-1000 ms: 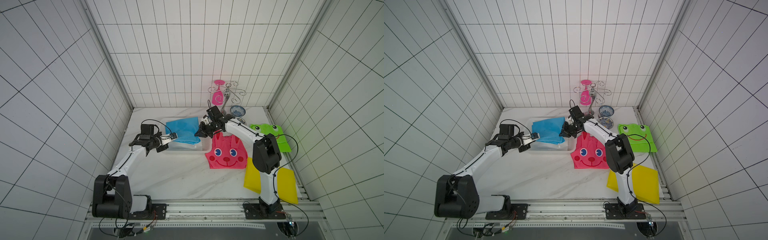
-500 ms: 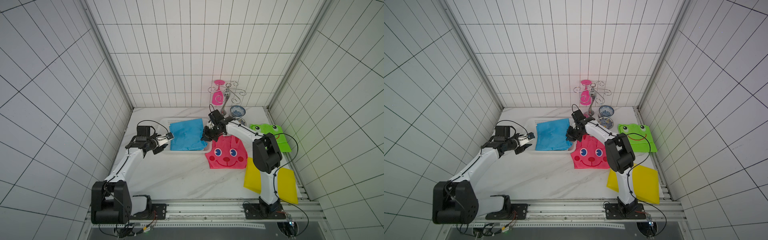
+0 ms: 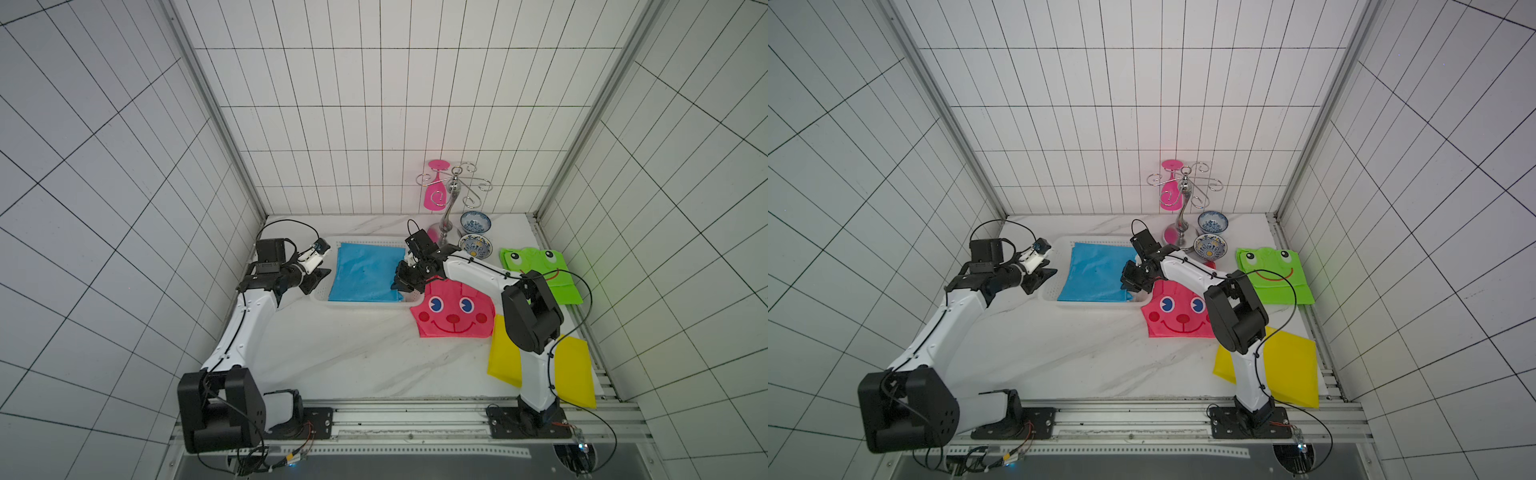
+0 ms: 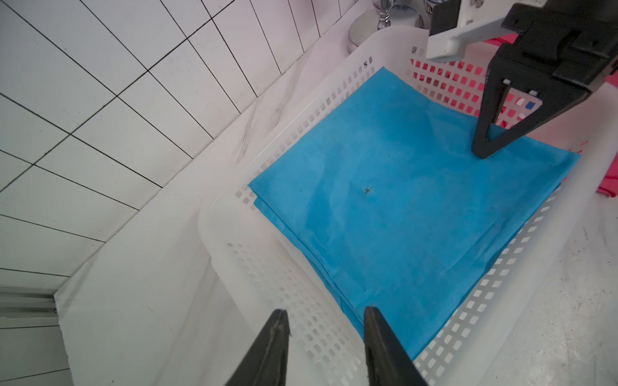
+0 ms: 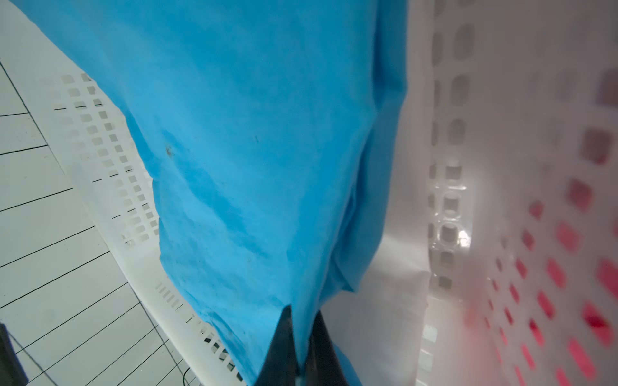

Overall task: Put the folded raincoat in the basket
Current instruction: Place the raincoat in the basket.

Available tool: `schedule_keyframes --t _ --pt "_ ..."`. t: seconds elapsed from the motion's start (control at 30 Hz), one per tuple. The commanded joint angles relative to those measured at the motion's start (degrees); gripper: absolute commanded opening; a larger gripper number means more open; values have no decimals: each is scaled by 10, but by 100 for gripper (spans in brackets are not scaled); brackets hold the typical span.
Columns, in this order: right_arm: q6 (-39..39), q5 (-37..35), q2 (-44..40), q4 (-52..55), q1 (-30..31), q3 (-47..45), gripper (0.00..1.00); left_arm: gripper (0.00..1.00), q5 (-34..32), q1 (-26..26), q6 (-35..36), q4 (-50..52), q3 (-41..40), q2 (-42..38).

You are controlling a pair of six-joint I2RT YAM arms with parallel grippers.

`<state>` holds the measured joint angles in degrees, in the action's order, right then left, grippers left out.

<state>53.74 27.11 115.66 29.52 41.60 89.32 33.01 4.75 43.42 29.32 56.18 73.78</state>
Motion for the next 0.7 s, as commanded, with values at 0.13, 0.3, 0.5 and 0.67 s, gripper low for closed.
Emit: schedule_keyframes --t 0.13,0.3,0.5,0.67 --pt "-42 -92 -9 78 -3 28 30 40 -16 -39 -131 35 56 40" --pt "-98 -143 -35 142 2 53 32 39 -60 -104 -166 85 74 70" --pt "-147 -176 -87 197 14 53 30 34 -74 -139 -233 141 104 99" --pt "-197 -94 -79 236 23 84 19 31 -55 -146 -249 138 97 127"
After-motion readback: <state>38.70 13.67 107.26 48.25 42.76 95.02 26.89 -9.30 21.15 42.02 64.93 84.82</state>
